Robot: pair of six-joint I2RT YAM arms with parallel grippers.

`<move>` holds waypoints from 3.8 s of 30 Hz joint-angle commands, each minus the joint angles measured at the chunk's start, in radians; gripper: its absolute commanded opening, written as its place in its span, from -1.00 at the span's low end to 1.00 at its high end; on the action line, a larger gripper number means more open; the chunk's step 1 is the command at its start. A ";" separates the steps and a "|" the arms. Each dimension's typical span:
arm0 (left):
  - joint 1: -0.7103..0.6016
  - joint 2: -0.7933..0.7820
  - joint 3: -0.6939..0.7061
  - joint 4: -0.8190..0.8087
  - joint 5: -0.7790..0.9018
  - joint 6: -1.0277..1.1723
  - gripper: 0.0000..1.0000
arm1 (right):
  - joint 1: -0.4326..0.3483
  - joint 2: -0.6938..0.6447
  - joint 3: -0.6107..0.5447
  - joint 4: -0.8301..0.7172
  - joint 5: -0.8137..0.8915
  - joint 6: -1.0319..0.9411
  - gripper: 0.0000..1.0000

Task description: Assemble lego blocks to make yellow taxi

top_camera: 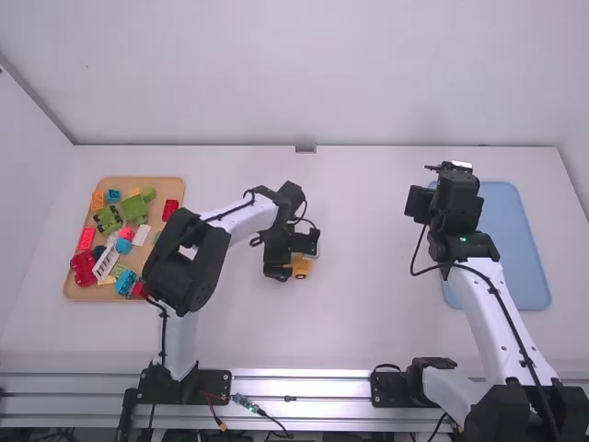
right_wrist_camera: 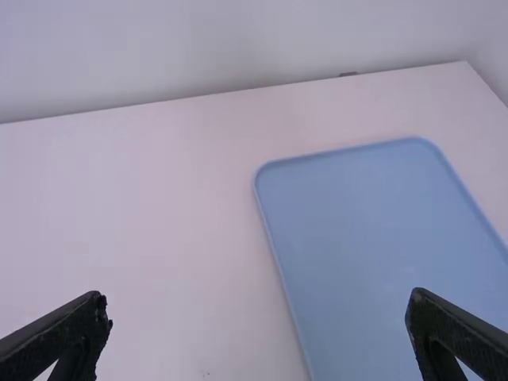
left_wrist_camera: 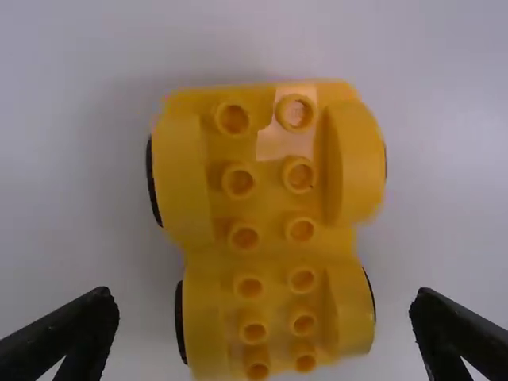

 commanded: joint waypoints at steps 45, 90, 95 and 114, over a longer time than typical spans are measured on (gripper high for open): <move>0.787 0.012 0.708 -0.488 -0.217 -1.487 0.98 | 0.004 0.000 0.025 0.048 -0.002 -0.025 0.97; 1.025 -0.360 -0.164 -0.033 -0.400 -2.036 0.98 | 0.003 0.000 0.024 0.056 -0.002 -0.022 0.97; 1.027 -0.409 -0.239 0.041 -0.406 -2.014 0.98 | 0.003 0.000 0.025 0.060 -0.002 -0.021 0.97; 1.230 -0.472 -0.375 0.217 -0.225 -1.855 0.98 | 0.003 0.000 0.024 0.056 -0.006 -0.021 0.97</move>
